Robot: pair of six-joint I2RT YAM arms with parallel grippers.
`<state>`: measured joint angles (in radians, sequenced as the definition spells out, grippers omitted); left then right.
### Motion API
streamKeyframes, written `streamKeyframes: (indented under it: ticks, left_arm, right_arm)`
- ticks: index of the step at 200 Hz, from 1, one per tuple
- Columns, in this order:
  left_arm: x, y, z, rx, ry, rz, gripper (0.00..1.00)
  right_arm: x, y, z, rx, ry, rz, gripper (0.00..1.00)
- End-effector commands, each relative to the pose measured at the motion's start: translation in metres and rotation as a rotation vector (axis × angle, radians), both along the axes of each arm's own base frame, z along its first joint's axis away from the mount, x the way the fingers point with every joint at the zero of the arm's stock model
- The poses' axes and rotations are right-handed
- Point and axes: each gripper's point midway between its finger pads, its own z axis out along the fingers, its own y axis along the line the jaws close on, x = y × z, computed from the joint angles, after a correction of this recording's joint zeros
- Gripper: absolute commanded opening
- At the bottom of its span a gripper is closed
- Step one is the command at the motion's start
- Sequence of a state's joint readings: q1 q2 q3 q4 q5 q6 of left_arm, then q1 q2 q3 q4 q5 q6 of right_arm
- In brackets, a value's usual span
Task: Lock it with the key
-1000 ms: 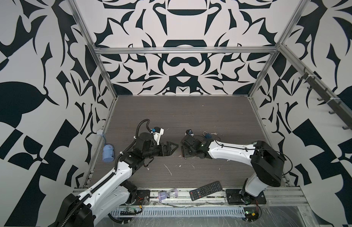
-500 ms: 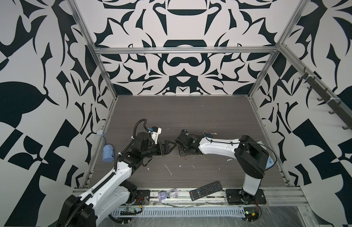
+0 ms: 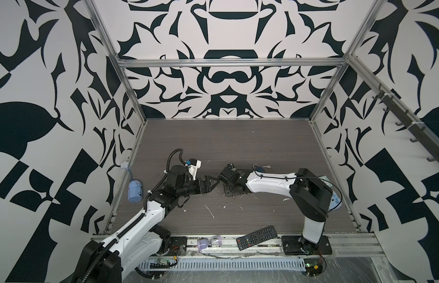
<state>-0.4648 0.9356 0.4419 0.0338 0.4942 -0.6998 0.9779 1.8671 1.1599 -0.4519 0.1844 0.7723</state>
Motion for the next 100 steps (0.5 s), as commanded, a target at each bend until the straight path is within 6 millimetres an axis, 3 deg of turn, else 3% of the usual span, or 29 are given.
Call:
streamKeyframes:
  ticks: [1, 31, 81, 100]
  left_arm:
    - [0.000, -0.001, 0.002, -0.016, -0.013, -0.005, 0.99]
    - [-0.001, 0.000, 0.005, -0.019, -0.018, -0.003, 0.99]
    - [-0.004, 0.002, 0.004, -0.031, -0.028, -0.002, 0.99]
    - [-0.004, 0.003, 0.004, -0.031, -0.030, -0.001, 0.99]
  right_arm:
    - [-0.006, -0.003, 0.001, -0.008, 0.007, 0.005, 0.41]
    - [-0.009, 0.000, 0.004, 0.011, 0.017, 0.034, 0.41]
    - [-0.016, -0.013, -0.007, -0.038, 0.038, 0.024, 0.40]
    - [-0.019, -0.016, -0.008, -0.034, 0.041, 0.023, 0.35]
